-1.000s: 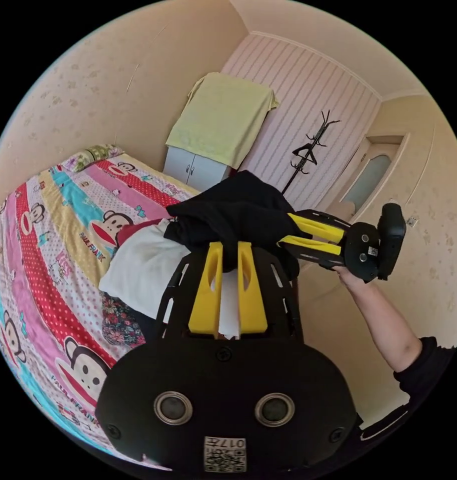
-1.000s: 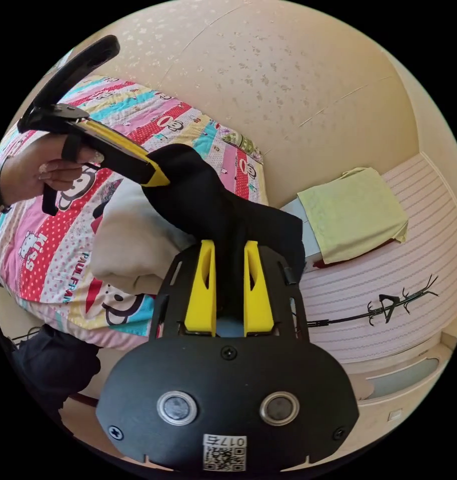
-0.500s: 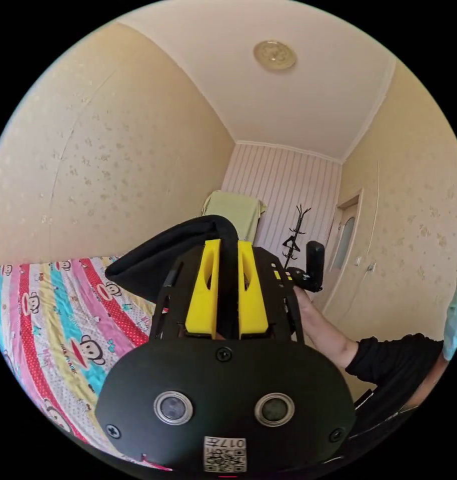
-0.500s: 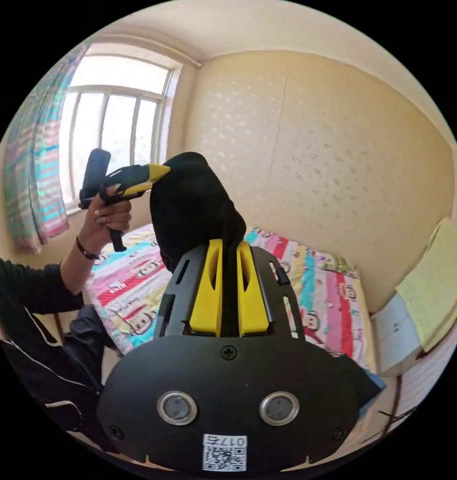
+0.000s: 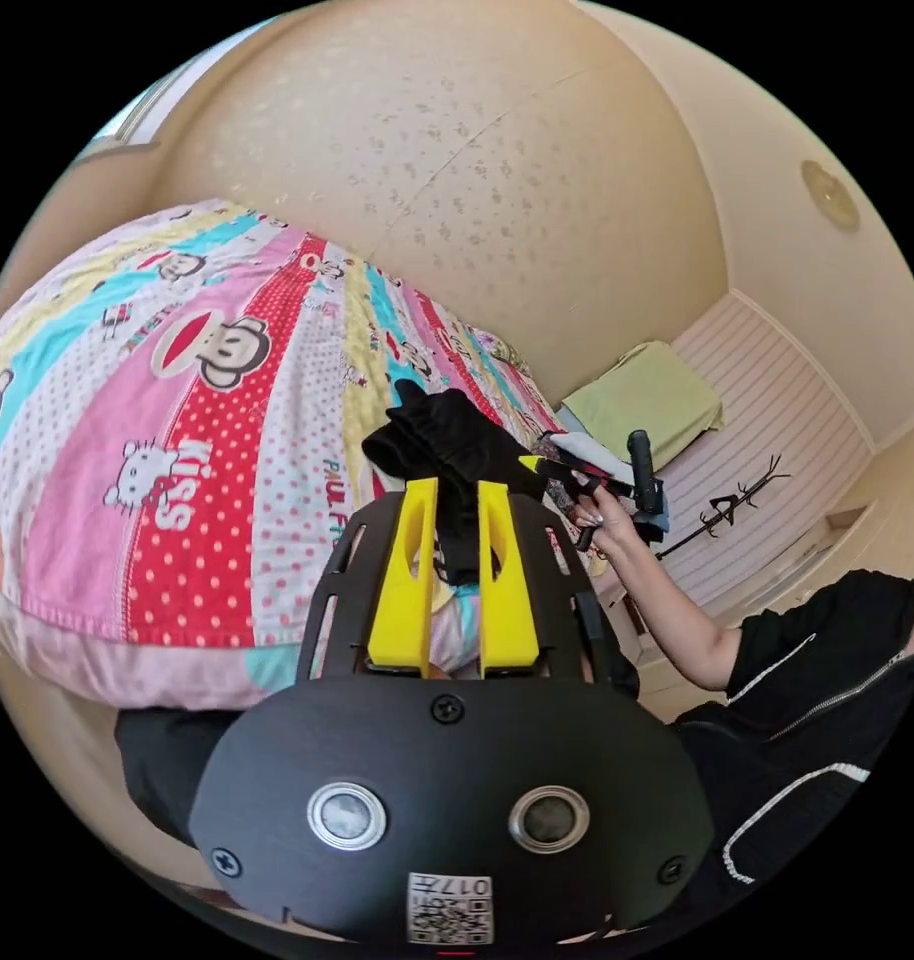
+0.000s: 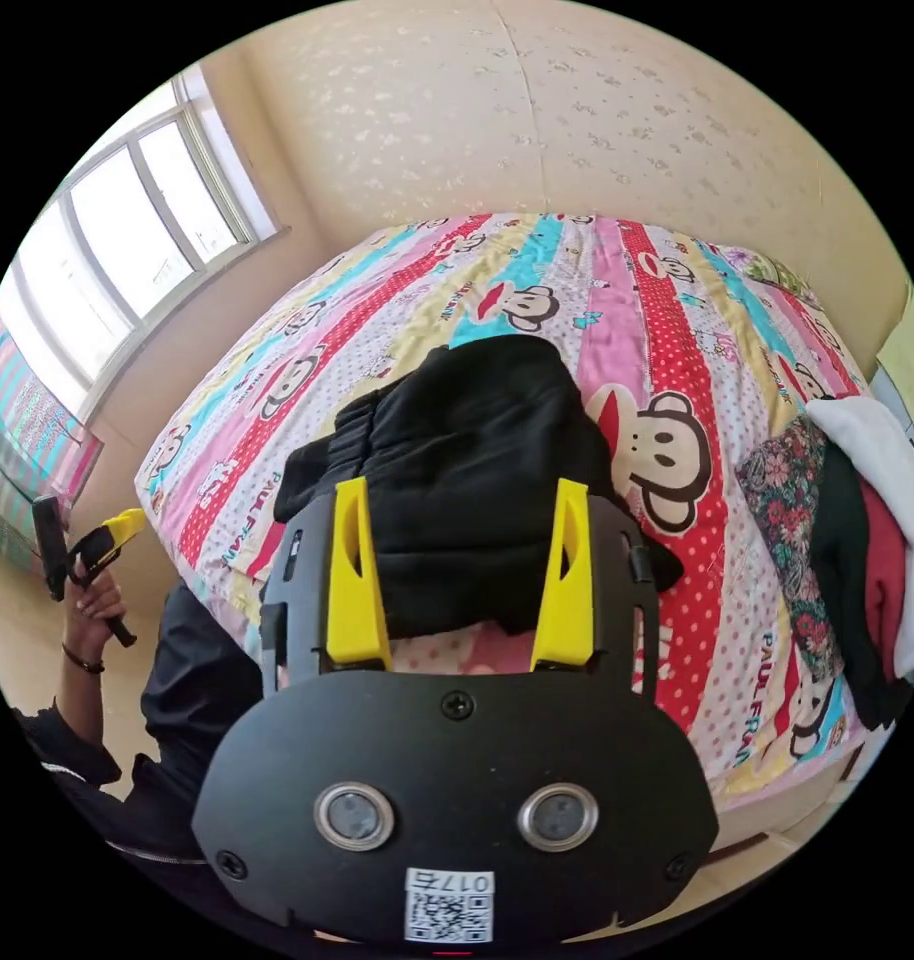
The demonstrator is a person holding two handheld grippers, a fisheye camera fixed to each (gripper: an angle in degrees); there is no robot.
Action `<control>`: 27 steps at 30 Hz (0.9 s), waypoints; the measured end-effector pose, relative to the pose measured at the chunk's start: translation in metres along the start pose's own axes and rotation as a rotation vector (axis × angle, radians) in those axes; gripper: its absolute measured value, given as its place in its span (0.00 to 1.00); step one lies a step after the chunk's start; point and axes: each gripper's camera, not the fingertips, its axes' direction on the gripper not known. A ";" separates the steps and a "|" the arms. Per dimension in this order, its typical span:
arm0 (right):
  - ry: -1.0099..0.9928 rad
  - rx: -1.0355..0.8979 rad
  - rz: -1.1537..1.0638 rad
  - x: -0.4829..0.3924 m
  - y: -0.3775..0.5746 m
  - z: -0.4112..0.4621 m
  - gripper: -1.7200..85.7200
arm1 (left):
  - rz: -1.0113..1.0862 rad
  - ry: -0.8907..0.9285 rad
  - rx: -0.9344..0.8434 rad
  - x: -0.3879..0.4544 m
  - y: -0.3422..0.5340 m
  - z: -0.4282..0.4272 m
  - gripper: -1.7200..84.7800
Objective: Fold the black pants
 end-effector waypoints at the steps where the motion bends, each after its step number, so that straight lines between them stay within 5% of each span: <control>1: -0.041 -0.003 0.028 -0.018 0.019 0.000 0.31 | -0.004 -0.001 -0.004 0.000 0.006 0.002 0.12; 5: 0.008 0.013 0.041 -0.065 0.056 0.006 0.31 | 0.009 -0.041 -0.032 0.017 0.028 0.019 0.14; 9: 0.267 -0.134 -0.101 -0.082 0.054 0.066 0.27 | 0.087 -0.054 0.006 0.044 0.020 0.032 0.14; 16: 0.002 0.079 -0.020 0.005 0.057 -0.032 0.11 | 0.320 -0.104 0.026 0.097 -0.012 0.039 0.16; 23: -0.158 0.150 -0.081 0.100 0.032 -0.146 0.08 | 0.721 -0.261 -0.162 0.154 -0.037 0.113 0.20; 27: -0.245 0.153 -0.138 0.119 0.018 -0.186 0.08 | 0.900 -0.206 -0.144 0.187 -0.019 0.151 0.21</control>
